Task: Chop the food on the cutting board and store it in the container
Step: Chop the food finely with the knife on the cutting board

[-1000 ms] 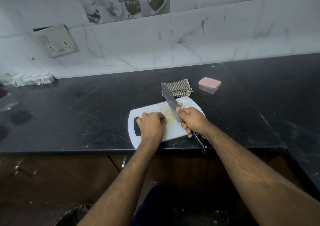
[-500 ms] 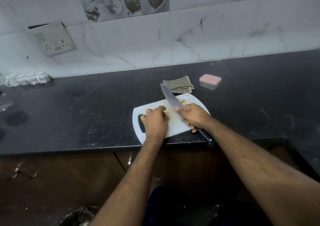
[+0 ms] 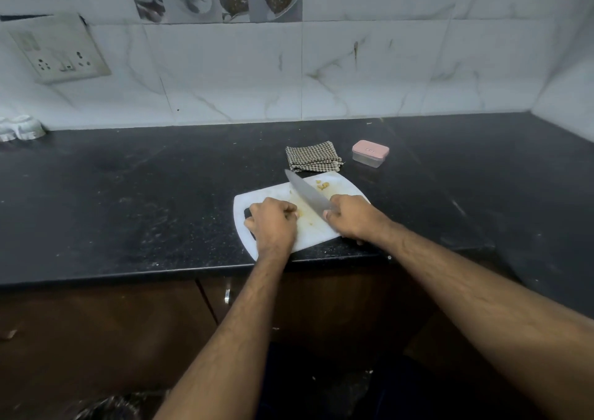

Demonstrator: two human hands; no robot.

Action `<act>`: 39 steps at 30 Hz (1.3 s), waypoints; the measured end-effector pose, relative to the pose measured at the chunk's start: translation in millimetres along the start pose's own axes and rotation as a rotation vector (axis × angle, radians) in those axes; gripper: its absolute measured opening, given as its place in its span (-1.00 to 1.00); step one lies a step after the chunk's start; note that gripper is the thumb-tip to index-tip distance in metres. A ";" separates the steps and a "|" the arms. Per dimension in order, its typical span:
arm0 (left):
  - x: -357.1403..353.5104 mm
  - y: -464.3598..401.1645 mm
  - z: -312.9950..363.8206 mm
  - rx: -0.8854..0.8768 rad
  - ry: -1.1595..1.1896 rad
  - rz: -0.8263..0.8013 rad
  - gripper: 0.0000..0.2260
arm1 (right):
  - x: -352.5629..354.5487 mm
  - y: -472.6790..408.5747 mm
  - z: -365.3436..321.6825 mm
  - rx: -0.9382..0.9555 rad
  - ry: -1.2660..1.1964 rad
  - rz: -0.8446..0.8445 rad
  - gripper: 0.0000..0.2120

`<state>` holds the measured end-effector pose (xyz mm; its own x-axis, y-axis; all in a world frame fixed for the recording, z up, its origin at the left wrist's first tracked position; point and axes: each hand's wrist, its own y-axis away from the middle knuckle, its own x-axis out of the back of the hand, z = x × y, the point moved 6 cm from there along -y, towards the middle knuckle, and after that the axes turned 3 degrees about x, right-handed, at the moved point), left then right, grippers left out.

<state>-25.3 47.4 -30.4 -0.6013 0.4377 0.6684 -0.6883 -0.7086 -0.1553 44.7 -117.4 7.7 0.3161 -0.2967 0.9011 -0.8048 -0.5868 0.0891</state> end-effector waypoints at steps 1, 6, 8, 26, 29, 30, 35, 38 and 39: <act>-0.3 1.2 1.0 -0.001 -0.013 0.007 -0.91 | 0.4 2.4 -4.7 0.018 0.082 0.003 -0.72; 2.7 1.0 1.6 0.036 0.001 0.017 -0.91 | -4.9 6.2 -17.8 0.013 0.248 0.048 -0.74; 2.3 0.3 1.6 0.039 -0.009 0.010 -0.92 | -6.7 6.4 -20.3 -0.002 0.265 0.035 -0.74; 0.8 2.1 8.3 -0.028 -0.107 -0.012 -0.87 | -9.4 11.0 -29.1 0.028 0.385 -0.002 -0.68; 0.5 2.7 8.4 -0.029 -0.117 -0.015 -0.87 | -10.7 11.6 -29.2 0.029 0.381 -0.001 -0.68; 0.7 2.7 8.5 -0.031 -0.120 -0.014 -0.87 | -10.7 12.1 -29.2 0.031 0.376 0.004 -0.68; 0.2 3.0 8.3 -0.033 -0.128 -0.021 -0.85 | -11.2 14.0 -27.0 0.029 0.366 0.003 -0.69; 0.9 3.9 9.7 -0.042 -0.144 -0.013 -0.85 | -12.3 13.7 -26.8 0.033 0.355 -0.008 -0.70; 0.9 4.0 9.9 -0.044 -0.149 -0.013 -0.84 | -12.4 13.6 -26.9 0.038 0.355 -0.013 -0.70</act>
<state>-24.6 39.5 -23.3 -0.5274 0.3575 0.7708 -0.7151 -0.6766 -0.1755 16.3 -101.4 9.2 0.1264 -0.0130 0.9919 -0.7806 -0.6184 0.0913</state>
